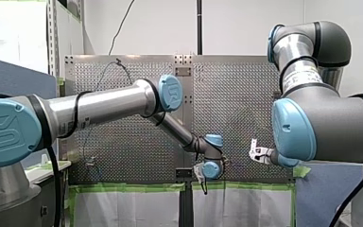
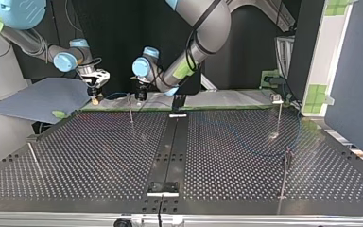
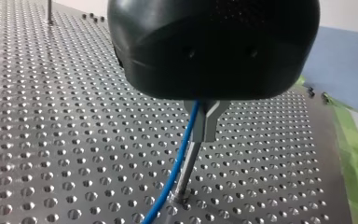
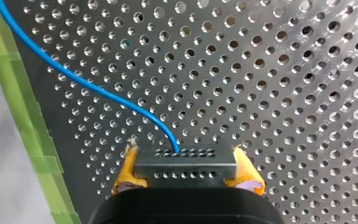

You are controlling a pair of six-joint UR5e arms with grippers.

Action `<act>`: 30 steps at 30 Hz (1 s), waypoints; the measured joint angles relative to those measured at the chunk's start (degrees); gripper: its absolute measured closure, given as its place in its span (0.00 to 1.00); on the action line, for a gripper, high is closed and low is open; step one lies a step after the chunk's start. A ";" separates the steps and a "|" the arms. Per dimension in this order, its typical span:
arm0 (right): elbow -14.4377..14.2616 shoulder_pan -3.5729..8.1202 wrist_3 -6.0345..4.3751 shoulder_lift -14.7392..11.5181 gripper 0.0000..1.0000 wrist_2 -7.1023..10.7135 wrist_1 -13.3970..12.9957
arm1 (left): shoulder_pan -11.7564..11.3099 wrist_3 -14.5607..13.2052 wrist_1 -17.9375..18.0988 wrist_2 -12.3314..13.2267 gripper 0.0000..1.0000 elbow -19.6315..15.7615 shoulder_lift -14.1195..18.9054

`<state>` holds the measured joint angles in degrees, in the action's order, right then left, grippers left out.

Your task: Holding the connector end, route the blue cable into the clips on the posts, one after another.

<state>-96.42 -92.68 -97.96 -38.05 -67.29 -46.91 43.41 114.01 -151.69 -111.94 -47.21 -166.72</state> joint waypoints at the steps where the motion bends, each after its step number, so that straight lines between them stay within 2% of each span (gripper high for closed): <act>1: 0.13 0.00 -0.02 0.00 1.00 0.06 -0.01 | -0.17 0.38 0.02 0.38 1.00 0.07 -0.01; 6: 0.35 -0.02 -0.07 0.02 1.00 0.36 -0.79 | -1.25 2.78 0.11 2.63 1.00 0.35 -0.18; 11: 0.76 -0.06 -0.36 0.04 1.00 0.75 -1.82 | -2.65 4.53 0.11 3.86 1.00 0.74 -0.21; 18: 1.37 -0.06 -0.70 0.10 1.00 0.70 -3.28 | -4.08 5.04 0.08 4.69 1.00 1.00 -0.21; 30: 2.48 -0.15 -1.04 0.83 1.00 0.71 -4.32 | -4.61 5.08 -0.17 4.33 1.00 1.98 -0.22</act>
<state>-93.94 -92.84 -99.01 -37.22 -66.58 -51.23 38.80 119.09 -151.86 -107.61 -45.24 -166.94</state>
